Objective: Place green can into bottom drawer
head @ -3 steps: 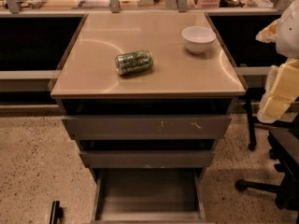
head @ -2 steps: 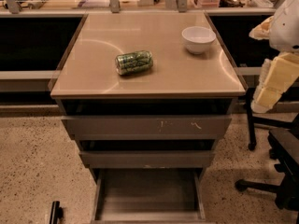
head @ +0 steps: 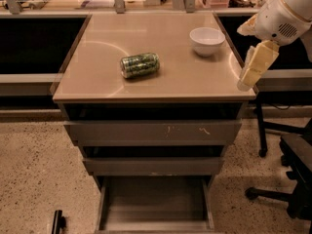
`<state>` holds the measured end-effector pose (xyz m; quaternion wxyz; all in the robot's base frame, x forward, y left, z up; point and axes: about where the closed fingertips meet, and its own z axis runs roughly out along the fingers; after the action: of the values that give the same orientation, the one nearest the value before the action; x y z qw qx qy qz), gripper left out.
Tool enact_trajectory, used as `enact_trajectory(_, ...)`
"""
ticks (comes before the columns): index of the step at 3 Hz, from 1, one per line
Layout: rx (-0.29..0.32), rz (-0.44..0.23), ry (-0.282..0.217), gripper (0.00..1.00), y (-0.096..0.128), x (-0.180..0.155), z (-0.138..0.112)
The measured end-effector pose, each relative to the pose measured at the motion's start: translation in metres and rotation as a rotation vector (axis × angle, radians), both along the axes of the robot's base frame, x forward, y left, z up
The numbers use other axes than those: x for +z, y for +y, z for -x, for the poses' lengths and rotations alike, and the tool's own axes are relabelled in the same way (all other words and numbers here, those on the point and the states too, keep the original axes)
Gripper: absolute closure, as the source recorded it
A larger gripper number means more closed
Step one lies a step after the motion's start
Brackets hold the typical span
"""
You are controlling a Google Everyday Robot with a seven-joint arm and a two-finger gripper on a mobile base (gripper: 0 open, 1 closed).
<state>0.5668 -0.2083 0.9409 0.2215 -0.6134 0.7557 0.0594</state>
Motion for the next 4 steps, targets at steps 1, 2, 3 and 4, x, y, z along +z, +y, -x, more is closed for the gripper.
enact_trajectory(1,0.000,0.000,0.000,0.00,0.000,0.000,0.000)
enact_trajectory(2,0.021,-0.062,-0.014,0.00,0.005,-0.012,-0.016)
enact_trajectory(3,0.116,-0.126,-0.002,0.00,0.037,-0.035,-0.048)
enact_trajectory(4,0.237,-0.167,-0.001,0.00,0.085,-0.052,-0.083)
